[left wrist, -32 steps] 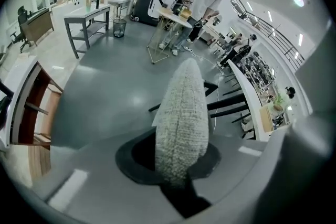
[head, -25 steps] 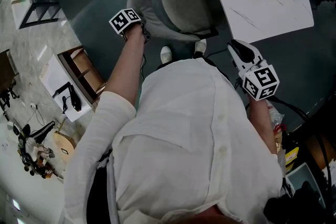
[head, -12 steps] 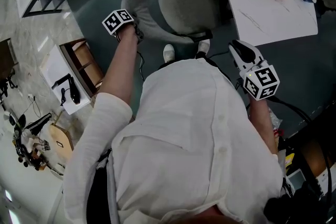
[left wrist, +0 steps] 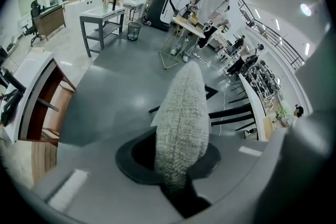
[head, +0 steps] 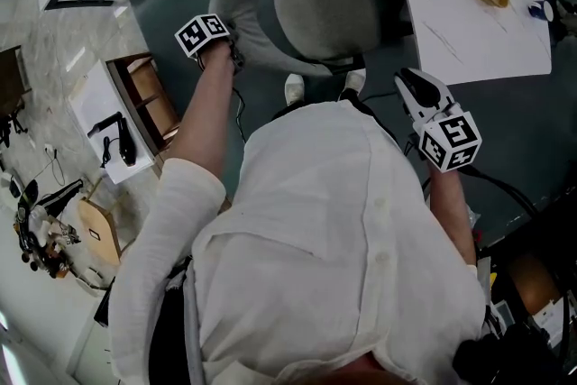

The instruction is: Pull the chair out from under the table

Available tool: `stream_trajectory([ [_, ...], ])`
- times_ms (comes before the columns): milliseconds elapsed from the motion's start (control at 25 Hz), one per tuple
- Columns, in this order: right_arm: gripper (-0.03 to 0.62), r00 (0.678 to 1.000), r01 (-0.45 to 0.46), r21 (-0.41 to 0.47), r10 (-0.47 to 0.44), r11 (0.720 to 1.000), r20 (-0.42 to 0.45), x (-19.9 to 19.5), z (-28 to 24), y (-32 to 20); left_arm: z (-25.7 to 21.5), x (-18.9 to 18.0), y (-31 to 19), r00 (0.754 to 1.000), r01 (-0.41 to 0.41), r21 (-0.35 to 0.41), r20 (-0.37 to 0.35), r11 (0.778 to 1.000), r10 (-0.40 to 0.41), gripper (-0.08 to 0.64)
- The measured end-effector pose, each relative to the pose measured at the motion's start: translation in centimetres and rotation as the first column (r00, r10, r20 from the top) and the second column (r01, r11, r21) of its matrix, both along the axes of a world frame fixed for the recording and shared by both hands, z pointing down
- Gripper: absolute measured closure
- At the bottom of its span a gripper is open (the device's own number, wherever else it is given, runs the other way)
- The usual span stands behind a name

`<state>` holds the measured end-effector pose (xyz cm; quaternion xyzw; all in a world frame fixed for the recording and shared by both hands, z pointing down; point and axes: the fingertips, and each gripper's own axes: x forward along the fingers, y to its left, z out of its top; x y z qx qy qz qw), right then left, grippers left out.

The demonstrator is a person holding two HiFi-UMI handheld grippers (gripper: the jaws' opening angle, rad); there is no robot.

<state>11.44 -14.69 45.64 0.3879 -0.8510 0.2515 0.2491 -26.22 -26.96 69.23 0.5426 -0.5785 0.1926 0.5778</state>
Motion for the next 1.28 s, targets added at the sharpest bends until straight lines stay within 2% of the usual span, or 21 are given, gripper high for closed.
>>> stream_trajectory([
  [1280, 0.525, 1.000, -0.004, 0.015, 0.004, 1.000, 0.006, -5.3, 0.2, 3.1, -0.4, -10.5, 2.9, 0.999, -0.016, -0.010, 0.028, 1.000, 0.016, 0.499],
])
